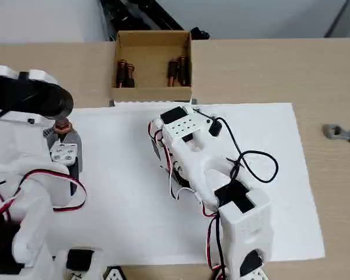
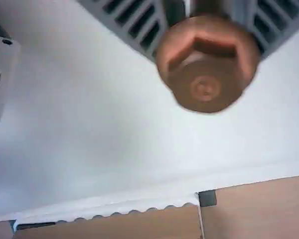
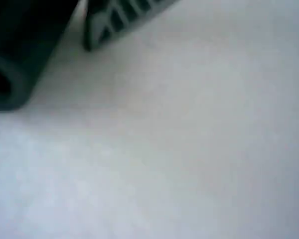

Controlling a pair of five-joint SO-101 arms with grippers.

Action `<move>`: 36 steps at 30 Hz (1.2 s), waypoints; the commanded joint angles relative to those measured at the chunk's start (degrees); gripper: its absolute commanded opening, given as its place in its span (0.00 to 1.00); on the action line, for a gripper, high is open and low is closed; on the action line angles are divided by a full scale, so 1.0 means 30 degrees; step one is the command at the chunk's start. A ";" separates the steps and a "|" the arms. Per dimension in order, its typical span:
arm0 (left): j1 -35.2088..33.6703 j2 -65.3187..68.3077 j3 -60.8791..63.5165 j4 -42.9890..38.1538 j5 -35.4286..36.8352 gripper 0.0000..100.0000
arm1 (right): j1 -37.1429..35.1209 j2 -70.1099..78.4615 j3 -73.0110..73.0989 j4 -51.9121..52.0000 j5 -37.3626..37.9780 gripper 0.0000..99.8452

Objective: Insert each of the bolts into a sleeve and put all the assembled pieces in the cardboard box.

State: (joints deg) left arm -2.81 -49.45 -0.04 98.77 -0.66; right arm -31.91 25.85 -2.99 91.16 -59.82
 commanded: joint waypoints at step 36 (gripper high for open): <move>-0.0029 -0.0264 -0.0044 -0.0938 -0.0117 0.01 | -0.0396 -0.9568 -0.0733 0.0015 0.5421 0.01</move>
State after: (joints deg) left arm -2.81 -49.45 -0.04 98.59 -0.66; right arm -32.44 5.27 -2.81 91.78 -48.92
